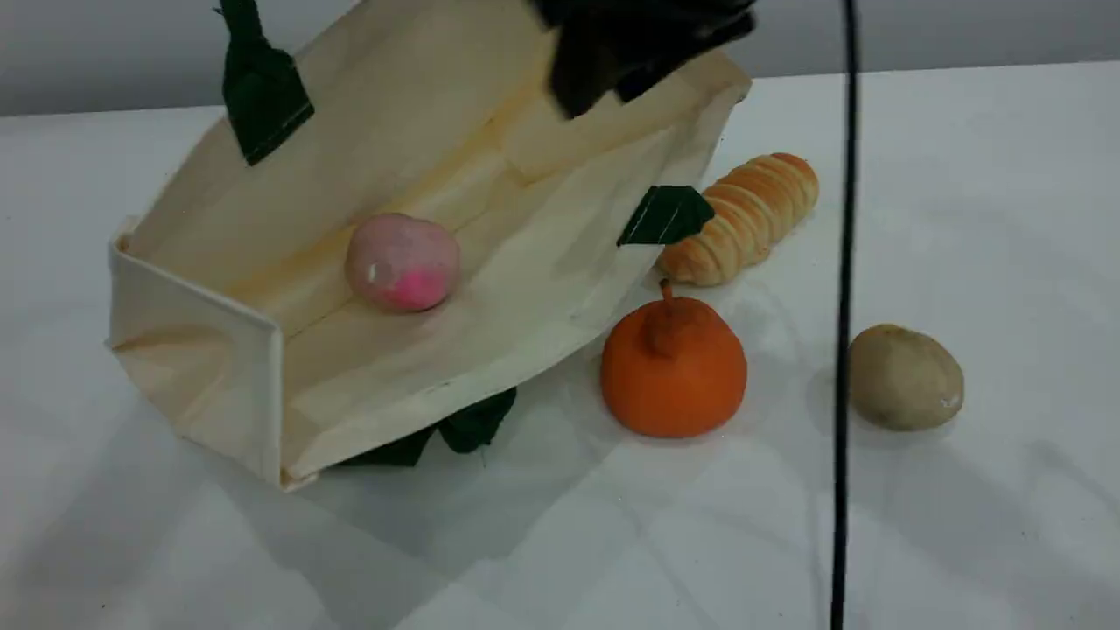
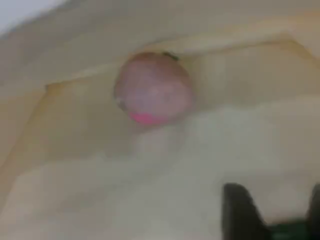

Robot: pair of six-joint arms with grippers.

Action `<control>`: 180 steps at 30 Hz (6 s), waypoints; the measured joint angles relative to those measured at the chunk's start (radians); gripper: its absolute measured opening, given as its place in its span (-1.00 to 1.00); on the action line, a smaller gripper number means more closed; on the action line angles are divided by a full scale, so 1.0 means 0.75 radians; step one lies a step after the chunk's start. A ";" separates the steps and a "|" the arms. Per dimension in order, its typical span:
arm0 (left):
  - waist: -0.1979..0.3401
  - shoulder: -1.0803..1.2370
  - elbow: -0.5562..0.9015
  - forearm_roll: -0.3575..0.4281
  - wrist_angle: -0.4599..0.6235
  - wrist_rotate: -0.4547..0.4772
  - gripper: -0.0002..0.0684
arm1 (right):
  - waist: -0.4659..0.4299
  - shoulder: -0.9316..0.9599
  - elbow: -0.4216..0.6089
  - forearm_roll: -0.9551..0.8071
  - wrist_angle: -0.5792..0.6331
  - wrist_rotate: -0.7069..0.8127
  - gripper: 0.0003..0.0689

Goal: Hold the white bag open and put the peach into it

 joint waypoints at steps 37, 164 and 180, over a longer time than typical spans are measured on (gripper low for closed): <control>0.000 0.000 0.000 -0.036 0.000 -0.019 -0.72 | -0.438 -0.341 0.000 -0.699 0.094 0.593 -0.97; 0.000 -2.059 1.828 0.353 -0.190 -0.763 -0.97 | -0.438 -2.434 0.968 -0.406 0.781 0.366 -0.96; 0.008 -2.059 1.828 0.350 -0.189 -0.763 -0.92 | -0.449 -2.434 0.968 -0.403 0.782 0.373 -0.91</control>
